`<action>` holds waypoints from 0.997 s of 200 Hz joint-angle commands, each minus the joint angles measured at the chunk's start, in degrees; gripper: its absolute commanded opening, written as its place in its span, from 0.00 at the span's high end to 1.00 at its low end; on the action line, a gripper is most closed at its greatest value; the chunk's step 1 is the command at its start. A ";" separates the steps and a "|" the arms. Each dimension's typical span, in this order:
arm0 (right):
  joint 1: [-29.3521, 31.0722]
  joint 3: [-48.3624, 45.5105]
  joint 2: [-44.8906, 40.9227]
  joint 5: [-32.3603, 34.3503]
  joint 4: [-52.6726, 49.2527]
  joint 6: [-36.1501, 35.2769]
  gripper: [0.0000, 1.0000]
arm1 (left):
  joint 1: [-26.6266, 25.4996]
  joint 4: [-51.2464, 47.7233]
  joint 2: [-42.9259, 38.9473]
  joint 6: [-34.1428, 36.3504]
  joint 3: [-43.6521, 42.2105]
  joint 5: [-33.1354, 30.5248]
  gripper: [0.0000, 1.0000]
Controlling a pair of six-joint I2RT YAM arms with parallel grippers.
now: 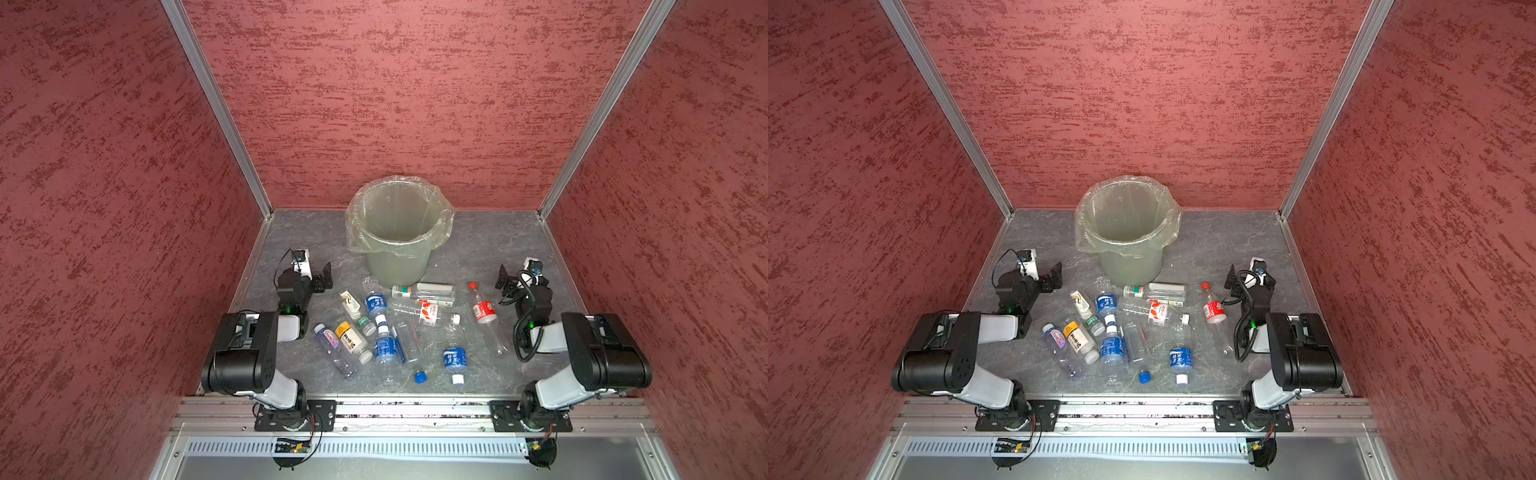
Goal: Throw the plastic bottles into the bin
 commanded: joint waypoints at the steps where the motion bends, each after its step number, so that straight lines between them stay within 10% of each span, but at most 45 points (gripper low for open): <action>1: 0.34 0.76 0.05 1.57 0.32 0.24 0.01 | -0.63 0.71 0.36 0.02 -0.51 -0.97 0.01; 199: 0.16 0.95 0.06 1.05 0.08 0.42 0.01 | 0.25 0.56 0.38 -0.43 -0.44 0.63 0.00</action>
